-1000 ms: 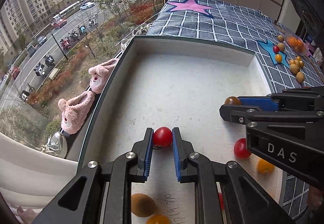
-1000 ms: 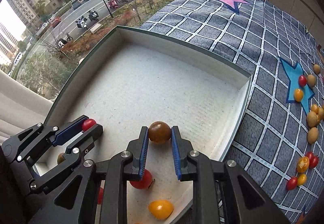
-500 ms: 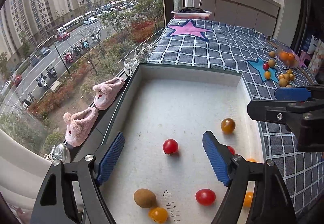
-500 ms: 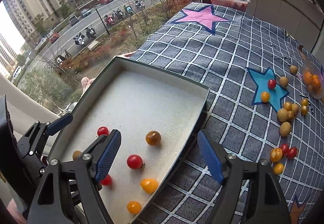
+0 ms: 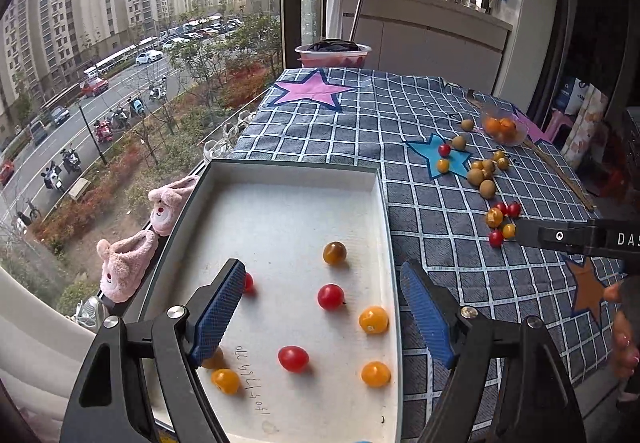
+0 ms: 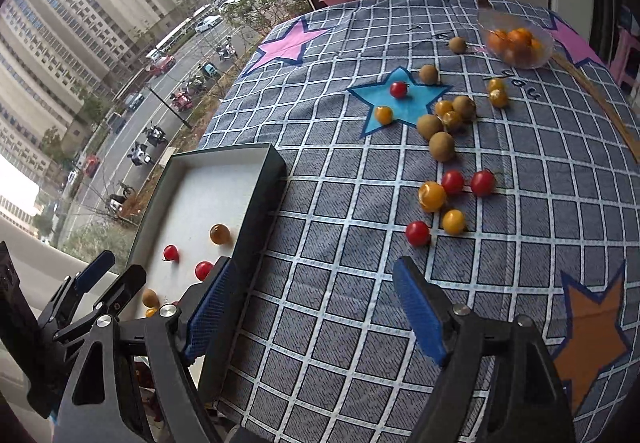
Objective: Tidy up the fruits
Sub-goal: 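Move both tools back over the cloth toward two red tomatoes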
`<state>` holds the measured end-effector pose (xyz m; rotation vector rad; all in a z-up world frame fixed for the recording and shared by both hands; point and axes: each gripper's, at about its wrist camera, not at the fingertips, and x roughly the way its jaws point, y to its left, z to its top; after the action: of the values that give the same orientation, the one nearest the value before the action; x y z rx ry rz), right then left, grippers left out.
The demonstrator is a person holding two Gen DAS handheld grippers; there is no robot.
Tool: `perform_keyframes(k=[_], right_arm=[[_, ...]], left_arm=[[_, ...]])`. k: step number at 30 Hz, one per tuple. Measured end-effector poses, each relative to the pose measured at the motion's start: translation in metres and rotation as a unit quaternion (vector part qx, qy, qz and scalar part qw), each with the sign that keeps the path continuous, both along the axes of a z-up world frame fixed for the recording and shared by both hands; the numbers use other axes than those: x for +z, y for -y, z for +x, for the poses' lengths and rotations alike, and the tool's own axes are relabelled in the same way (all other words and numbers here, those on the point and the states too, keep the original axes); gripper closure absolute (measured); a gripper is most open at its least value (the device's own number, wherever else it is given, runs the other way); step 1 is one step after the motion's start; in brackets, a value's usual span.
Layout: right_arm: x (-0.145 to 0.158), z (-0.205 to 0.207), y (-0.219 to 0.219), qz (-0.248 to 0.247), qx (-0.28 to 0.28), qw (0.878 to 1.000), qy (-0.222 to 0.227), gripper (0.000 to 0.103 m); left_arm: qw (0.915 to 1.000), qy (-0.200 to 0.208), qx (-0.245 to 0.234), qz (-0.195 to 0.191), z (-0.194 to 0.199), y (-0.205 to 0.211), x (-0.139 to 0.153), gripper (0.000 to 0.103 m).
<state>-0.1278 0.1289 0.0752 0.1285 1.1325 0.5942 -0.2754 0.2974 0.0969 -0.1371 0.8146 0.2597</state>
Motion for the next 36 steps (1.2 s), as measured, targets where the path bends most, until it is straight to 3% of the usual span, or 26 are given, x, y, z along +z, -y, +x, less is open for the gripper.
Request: perform_keyframes(k=[11,14,20,28,36], right_arm=[[-0.013,-0.015,0.076,0.029,-0.027,0.999,-0.016,0.02],[-0.019,-0.017,0.087,0.006,-0.016,0.999,-0.028,0.02],[-0.021,-0.019,0.116,-0.089,-0.036,0.995,0.034,0.02],[-0.037,-0.009,0.139,-0.114,-0.057,0.991,0.03,0.02],[-0.044,0.013,0.125,-0.114,-0.053,0.991,0.04,0.02]], left_arm=[[0.9967,-0.02,-0.075,0.025,0.012,0.082,0.003,0.022],[0.9954,-0.027,-0.086,0.032,0.019,0.099,0.003,0.022],[0.9937,-0.045,-0.096,0.035,0.029,0.123,-0.001,0.022],[0.993,-0.063,-0.097,0.027,0.055,0.137,-0.019,0.022],[0.9913,-0.086,-0.093,0.037,0.093,0.149,-0.049,0.022]])
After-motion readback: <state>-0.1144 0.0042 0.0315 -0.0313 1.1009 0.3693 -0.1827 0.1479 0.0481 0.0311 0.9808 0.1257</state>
